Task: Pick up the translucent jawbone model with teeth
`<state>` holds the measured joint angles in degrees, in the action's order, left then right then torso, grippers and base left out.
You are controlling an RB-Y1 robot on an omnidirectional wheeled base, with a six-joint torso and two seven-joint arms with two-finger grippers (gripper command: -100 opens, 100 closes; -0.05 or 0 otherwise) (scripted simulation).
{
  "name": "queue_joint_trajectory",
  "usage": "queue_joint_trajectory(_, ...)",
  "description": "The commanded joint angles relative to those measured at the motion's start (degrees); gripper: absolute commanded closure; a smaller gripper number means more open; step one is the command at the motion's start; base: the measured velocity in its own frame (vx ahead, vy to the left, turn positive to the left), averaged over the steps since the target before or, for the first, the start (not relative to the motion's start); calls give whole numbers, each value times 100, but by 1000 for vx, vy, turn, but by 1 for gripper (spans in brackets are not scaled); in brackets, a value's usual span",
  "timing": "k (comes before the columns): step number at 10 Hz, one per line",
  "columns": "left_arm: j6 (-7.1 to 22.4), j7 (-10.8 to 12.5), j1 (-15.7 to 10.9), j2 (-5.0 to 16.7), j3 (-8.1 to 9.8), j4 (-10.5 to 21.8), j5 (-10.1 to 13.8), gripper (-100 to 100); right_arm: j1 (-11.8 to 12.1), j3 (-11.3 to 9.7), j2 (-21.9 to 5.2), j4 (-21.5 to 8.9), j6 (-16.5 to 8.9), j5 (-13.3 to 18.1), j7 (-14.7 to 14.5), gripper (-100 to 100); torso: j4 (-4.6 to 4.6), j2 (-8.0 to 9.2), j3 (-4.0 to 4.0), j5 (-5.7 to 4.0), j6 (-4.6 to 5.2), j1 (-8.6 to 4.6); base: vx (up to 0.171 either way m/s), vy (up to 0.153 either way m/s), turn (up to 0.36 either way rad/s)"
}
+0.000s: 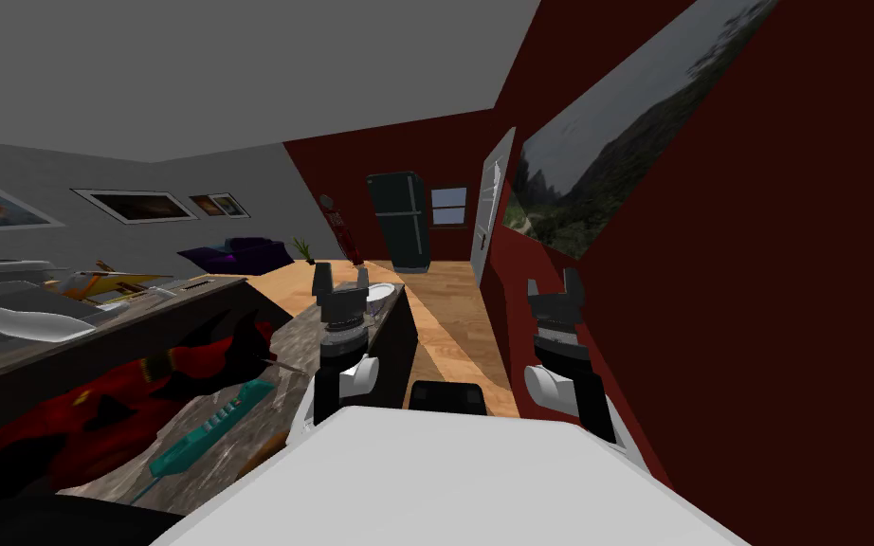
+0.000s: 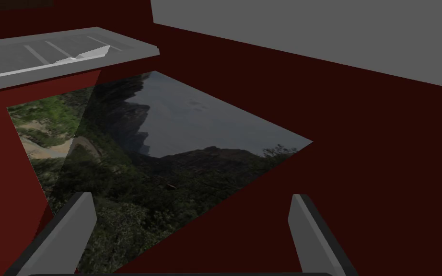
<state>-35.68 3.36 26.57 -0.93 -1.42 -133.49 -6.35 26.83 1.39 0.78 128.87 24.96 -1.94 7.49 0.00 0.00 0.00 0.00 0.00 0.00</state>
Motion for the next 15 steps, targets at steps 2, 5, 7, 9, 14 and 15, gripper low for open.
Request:
queue_joint_trajectory(2, 157, 0, -104, 350, 8, 104, -30, -100, 0, 0, 0, 0, 0, 0, 0, 0, 1, 4, 2, 1, 0, 2, -27, 3, 41)
queue_joint_trajectory(5, 525, -8, -359, 724, 17, 353, -98, -100, -1, 0, 0, 0, 0, 0, 0, 0, 5, 23, 13, 2, 0, 11, -69, 16, 65)
queue_joint_trajectory(7, 862, -21, -598, 894, 20, 594, -157, -100, -1, 0, 0, 0, 0, 0, 0, 0, 7, 33, 19, 1, 0, 1, -96, 2, 84)
queue_joint_trajectory(9, 1053, -31, -734, 955, 20, 736, -190, -100, -1, 0, 0, 0, 0, 0, 0, 0, 8, 37, 21, 2, 0, 7, -81, 15, 53)
queue_joint_trajectory(14, 1861, -98, -1374, 1083, 3, 1419, -328, -100, -1, 0, 0, 0, 0, 0, 0, 0, 5, 23, 14, 1, 0, 4, -70, 19, 77)
queue_joint_trajectory(15, 1925, -98, -1374, 1083, 3, 1428, -328, -100, -1, 0, 0, 0, 0, 0, 0, 0, 7, 32, 18, 2, 0, 5, -73, 10, 33)
